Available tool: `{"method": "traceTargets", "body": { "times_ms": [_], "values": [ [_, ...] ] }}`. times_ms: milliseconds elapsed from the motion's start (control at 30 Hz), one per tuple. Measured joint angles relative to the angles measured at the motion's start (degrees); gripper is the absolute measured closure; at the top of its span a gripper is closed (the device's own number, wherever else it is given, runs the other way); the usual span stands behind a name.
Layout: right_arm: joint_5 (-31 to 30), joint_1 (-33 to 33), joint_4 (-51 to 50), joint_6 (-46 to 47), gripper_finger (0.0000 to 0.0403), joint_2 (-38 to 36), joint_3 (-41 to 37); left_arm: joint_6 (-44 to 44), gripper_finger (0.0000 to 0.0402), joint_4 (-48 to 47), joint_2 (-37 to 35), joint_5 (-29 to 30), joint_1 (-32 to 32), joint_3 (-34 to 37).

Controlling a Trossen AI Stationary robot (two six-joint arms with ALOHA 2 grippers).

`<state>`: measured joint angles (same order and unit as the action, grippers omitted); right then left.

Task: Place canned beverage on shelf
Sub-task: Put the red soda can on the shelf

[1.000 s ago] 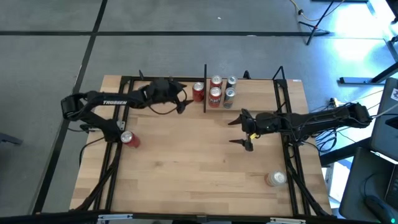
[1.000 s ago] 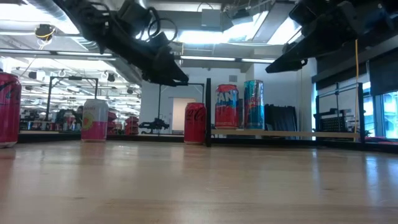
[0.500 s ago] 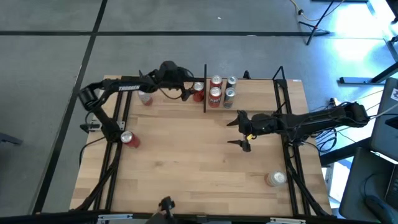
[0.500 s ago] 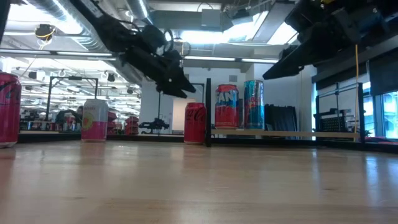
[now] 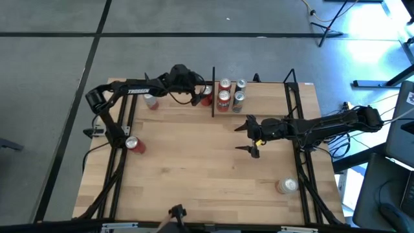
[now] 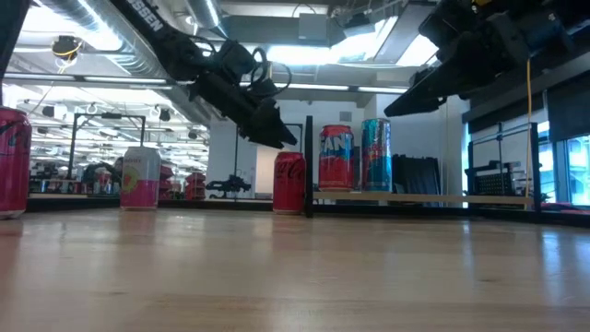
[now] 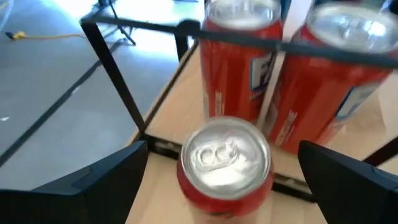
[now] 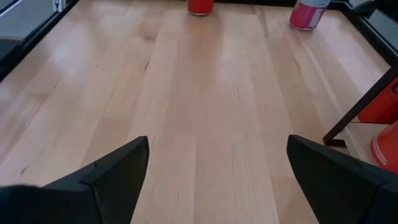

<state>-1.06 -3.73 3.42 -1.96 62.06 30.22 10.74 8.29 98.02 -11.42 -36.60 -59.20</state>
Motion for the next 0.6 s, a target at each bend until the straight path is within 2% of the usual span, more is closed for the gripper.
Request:
{"method": "traceTargets", "body": {
  "times_ms": [400, 600],
  "values": [
    [-0.02, 0.0, 0.17, 0.15, 0.0039, 0.0, 0.0, 1.7, 0.0005, 2.57, 7.34, -3.14, -2.3, 0.06],
    [-0.02, 0.0, 0.17, 0.15, 0.0039, 0.0, 0.0, 1.81, 0.0037, 3.48, 7.58, -3.36, -2.27, 0.09]
  ]
}}
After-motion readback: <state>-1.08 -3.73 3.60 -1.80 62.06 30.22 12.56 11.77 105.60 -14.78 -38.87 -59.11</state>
